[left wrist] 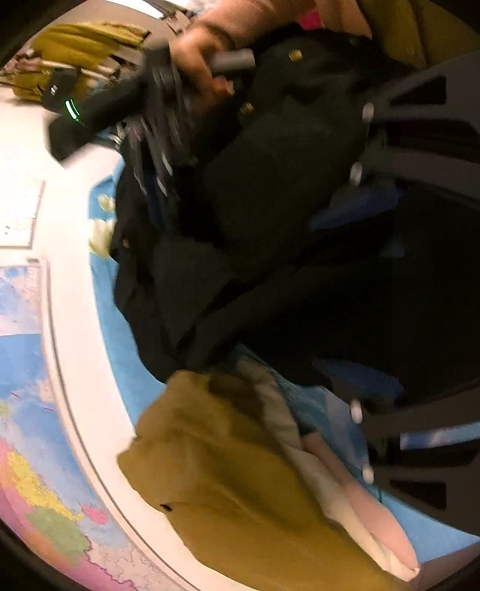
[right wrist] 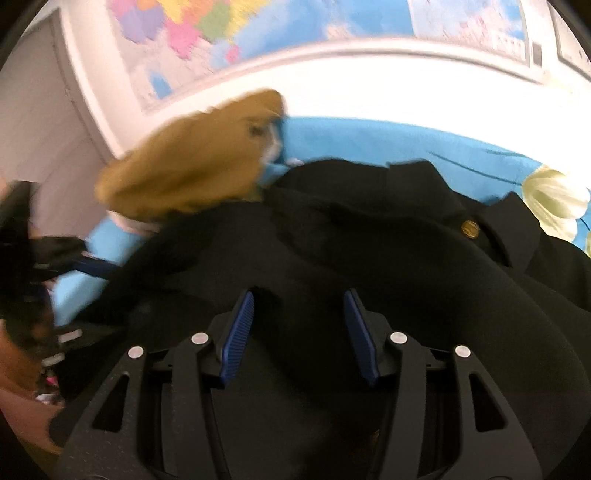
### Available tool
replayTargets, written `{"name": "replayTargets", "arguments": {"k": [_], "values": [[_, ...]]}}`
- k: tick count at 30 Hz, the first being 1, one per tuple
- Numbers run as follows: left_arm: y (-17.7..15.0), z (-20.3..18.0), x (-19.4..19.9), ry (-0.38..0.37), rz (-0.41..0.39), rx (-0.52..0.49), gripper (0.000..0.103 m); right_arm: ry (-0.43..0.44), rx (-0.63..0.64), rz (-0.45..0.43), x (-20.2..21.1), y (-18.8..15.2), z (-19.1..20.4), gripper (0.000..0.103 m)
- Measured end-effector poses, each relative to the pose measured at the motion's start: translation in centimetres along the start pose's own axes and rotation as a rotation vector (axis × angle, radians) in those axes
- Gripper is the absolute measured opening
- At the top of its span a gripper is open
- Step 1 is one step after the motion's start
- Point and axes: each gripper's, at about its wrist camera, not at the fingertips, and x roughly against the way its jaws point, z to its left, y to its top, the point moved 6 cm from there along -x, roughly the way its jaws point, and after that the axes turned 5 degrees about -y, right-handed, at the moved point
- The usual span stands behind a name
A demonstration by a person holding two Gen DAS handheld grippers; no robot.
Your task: Fold large clothes
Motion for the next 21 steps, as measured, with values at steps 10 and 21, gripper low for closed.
{"name": "replayTargets", "arguments": {"k": [10, 21], "values": [[2.6, 4.7, 5.1, -0.152, -0.142, 0.222, 0.005, 0.431, 0.180, 0.088, 0.3, -3.3, 14.8, 0.067], [4.5, 5.3, 5.9, -0.212, -0.167, 0.271, 0.011, 0.567, 0.161, 0.043, 2.6, -0.3, 17.7, 0.005]]}}
